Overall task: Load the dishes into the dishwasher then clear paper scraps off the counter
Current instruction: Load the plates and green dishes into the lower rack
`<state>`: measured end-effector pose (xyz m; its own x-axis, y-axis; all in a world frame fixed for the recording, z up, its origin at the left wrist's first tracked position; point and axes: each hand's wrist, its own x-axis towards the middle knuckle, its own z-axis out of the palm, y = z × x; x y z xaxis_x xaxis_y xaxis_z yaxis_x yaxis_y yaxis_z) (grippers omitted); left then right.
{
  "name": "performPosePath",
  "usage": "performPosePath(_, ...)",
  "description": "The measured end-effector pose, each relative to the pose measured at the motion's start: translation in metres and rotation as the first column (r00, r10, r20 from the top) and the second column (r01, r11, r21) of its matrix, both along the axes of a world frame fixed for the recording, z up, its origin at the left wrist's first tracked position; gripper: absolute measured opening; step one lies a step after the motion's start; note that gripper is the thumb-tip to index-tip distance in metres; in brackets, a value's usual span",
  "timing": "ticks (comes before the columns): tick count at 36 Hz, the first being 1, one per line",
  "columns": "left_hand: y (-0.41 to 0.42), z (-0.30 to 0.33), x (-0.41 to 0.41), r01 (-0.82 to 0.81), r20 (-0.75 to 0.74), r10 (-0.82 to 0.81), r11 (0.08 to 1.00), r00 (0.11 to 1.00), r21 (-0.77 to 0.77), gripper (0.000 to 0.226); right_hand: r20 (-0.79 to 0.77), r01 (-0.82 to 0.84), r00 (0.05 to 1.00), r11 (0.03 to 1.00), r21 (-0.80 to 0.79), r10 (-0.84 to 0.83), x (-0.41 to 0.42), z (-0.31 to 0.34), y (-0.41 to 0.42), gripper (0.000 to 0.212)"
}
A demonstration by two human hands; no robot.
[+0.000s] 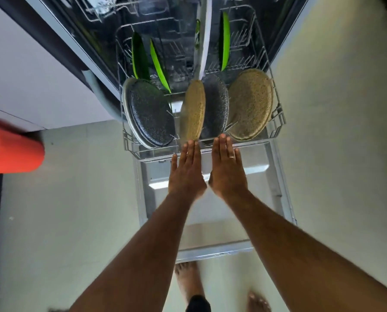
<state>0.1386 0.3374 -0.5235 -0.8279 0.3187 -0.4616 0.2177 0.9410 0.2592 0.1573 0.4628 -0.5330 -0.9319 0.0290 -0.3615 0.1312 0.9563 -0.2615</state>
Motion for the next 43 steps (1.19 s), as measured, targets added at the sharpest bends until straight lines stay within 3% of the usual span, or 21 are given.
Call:
performPosePath(7, -0.004, 0.002, -0.051, 0.035, -0.057, -0.035, 0.999, 0.998, 0.005, 0.097, -0.081, -0.009, 0.997, 0.999, 0.032, 0.012, -0.048, -0.004, -0.001, 0.099)
performPosePath(17, -0.004, -0.005, -0.103, 0.044, -0.108, -0.04, 0.999, 0.993, 0.028, 0.105, -0.093, -0.042, 0.994, 0.995, 0.086, 0.05, -0.099, -0.008, 0.008, 0.101)
performPosePath(36, -0.007, -0.005, -0.174, 0.066, -0.106, -0.066, 0.998, 0.992, -0.007, 0.111, 0.002, -0.073, 0.997, 0.986, 0.151, 0.074, -0.174, 0.0, 0.009, 0.106)
performPosePath(43, 0.001, 0.01, -0.219, 0.051, -0.058, -0.054, 0.998, 0.997, -0.041, 0.1, 0.036, -0.064, 0.998, 0.99, 0.126, 0.06, -0.221, 0.014, 0.012, 0.096)
